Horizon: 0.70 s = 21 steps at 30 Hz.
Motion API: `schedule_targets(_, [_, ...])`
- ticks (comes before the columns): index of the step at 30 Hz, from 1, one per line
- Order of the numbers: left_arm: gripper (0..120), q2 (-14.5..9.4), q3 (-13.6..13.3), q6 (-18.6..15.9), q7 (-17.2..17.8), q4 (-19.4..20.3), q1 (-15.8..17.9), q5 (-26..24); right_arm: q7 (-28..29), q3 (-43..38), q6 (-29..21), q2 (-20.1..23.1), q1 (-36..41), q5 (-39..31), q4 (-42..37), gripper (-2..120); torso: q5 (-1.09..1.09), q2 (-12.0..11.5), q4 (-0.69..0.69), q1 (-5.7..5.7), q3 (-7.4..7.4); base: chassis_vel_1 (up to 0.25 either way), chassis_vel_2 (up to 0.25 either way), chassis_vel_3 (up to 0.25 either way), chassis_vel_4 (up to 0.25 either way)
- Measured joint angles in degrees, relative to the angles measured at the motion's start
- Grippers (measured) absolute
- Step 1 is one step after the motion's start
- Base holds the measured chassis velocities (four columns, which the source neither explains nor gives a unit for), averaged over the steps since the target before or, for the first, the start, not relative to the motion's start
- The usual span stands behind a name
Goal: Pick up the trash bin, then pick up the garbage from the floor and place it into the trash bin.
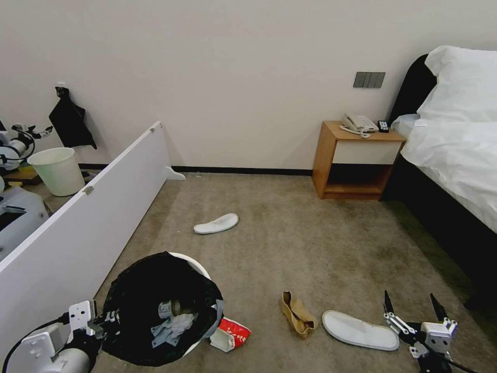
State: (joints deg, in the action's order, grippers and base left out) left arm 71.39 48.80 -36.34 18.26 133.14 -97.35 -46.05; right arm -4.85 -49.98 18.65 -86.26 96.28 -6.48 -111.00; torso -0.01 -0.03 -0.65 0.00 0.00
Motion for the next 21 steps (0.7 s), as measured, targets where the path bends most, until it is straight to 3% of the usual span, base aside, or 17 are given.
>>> schedule_targets(9, [2, 0.01, 0.01, 0.00, 0.03, 0.02, -0.02, -0.16, -0.18, -0.12, -0.04, -0.03, 0.00, -0.25, -0.03, 100, 0.00, 0.00, 0.00, 0.00, 0.00, -0.006, 0.001, 0.003, -0.005])
schedule_targets(21, [2, 0.14, 0.09, 0.00, 0.01, 0.14, -0.27, -0.22, -0.21, -0.23, -0.03, -0.02, 0.13, -0.31, -0.35, 100, 0.00, 0.00, 0.00, 0.00, 0.00, -0.063, 0.067, 0.055, -0.055])
